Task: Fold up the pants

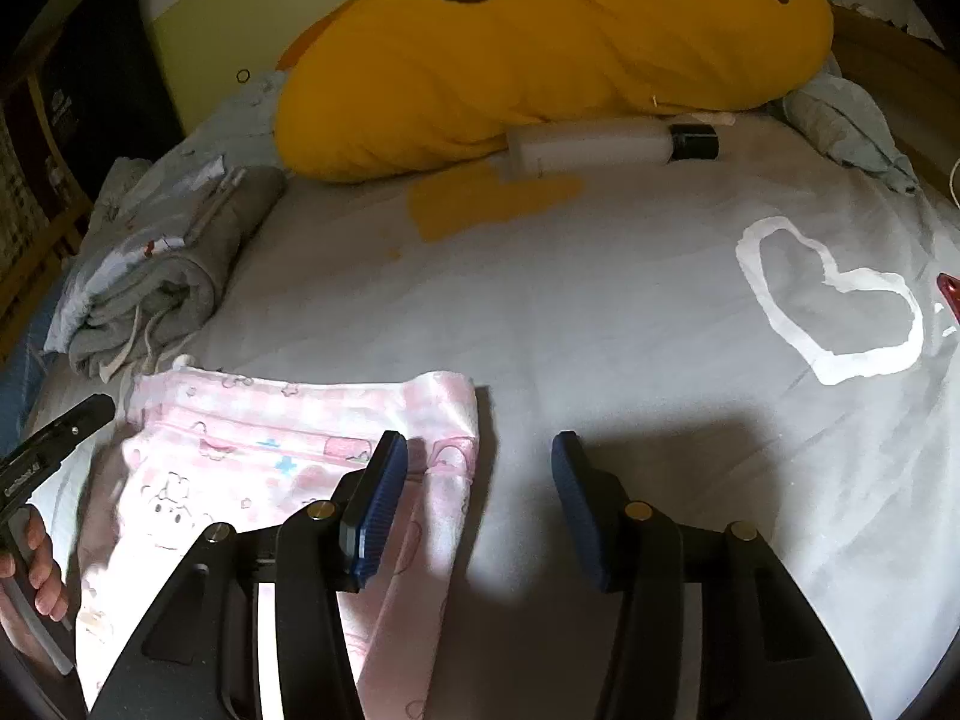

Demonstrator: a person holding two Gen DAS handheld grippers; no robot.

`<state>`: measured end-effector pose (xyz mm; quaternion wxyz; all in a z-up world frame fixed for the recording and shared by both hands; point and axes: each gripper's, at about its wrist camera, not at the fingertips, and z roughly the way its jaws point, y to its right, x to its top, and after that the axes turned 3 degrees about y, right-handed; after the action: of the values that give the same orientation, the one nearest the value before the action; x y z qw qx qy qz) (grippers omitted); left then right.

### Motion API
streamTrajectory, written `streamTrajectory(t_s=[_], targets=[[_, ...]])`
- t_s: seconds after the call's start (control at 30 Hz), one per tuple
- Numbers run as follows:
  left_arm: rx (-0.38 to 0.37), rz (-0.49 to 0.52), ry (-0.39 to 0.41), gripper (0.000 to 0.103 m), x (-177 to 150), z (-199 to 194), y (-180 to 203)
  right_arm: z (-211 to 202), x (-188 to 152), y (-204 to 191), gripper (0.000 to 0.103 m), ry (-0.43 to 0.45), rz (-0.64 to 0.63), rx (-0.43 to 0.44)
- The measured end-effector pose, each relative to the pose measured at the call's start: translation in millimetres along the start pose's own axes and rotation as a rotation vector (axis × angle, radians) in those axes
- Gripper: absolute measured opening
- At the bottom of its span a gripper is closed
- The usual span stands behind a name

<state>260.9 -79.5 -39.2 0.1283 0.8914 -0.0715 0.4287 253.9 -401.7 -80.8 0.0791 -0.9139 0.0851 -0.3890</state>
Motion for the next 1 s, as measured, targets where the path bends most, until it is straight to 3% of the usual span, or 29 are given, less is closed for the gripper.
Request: streamTrajectory(t_s=[0.13, 0.47, 0.7, 0.87, 1.0], targets=[[0.008, 0.021, 0.087, 0.040, 4, -22, 7, -26, 1, -4, 0.052, 0.115, -0.002, -0.041], [-0.014, 0.044, 0.251, 0.040, 7, -90, 27, -128, 0, -31, 0.052, 0.376, -0.104, -0.016], [-0.019, 0.111, 0.464, 0.043, -2, -178, 55, -206, -10, -49, 0.056, 0.540, -0.088, 0.079], [-0.020, 0.158, 0.545, 0.044, -12, -230, 70, -263, -44, -66, 0.063, 0.678, -0.162, 0.056], [-0.017, 0.160, 0.624, 0.061, -15, -265, 79, -294, -69, -75, 0.063, 0.728, -0.190, 0.070]])
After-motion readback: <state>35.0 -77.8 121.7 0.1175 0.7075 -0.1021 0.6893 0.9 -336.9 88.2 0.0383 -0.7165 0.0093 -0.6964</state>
